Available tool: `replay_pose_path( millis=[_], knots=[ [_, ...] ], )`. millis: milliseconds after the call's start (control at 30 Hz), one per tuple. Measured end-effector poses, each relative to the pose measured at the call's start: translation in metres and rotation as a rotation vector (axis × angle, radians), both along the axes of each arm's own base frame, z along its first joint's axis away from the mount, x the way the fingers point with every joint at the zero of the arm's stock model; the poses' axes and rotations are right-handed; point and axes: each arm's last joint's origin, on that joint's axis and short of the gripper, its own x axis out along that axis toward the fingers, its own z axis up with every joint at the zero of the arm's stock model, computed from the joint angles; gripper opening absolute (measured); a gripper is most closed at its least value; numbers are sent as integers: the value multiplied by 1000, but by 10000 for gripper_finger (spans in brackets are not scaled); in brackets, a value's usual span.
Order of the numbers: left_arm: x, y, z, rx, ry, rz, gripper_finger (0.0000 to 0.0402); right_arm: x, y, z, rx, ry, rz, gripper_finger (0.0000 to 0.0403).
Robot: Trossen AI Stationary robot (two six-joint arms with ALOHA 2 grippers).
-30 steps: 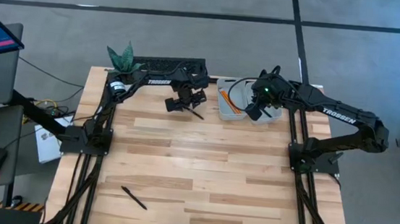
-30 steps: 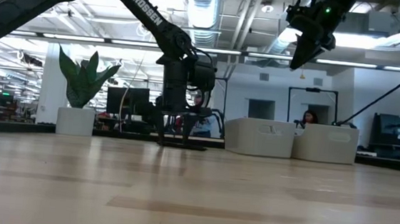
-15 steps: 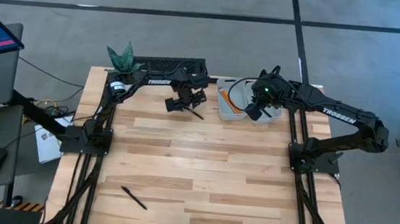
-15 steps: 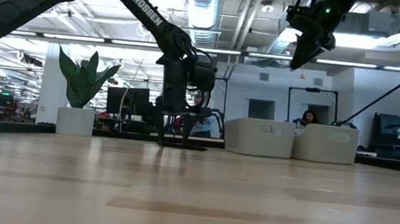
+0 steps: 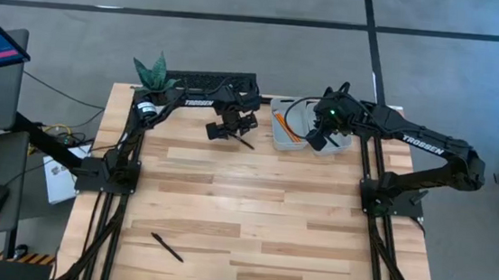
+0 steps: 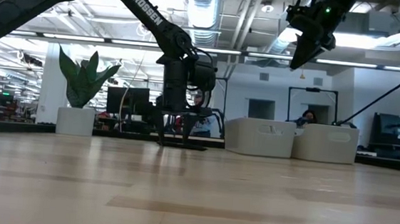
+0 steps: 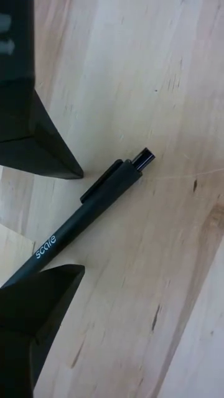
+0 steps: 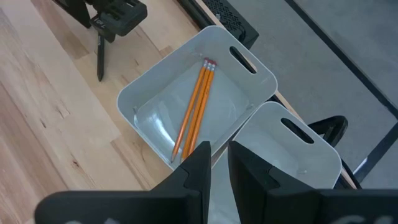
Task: Sort pens & pencils
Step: Put the top black pen into the right gray bin
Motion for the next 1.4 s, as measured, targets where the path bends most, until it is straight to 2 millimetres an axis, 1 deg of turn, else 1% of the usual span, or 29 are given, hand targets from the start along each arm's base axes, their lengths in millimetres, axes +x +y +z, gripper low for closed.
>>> replay_pose_path(
  millis=[100,200,533,733,967,1400],
  knots=[
    [0,0,0,-1,-1,0,230,0,0,0,1,2,0,77],
    [0,0,0,-11,-4,3,216,0,0,0,1,3,0,77],
    [-2,-1,-1,-21,10,3,127,0,0,0,1,3,0,77],
    [-1,-1,-1,-19,6,-7,89,0,0,0,1,4,0,77],
    [-1,-1,-1,-9,3,-45,65,0,0,0,2,4,0,77],
    [-1,0,0,32,18,-85,40,0,0,0,2,4,0,77]
  ],
)
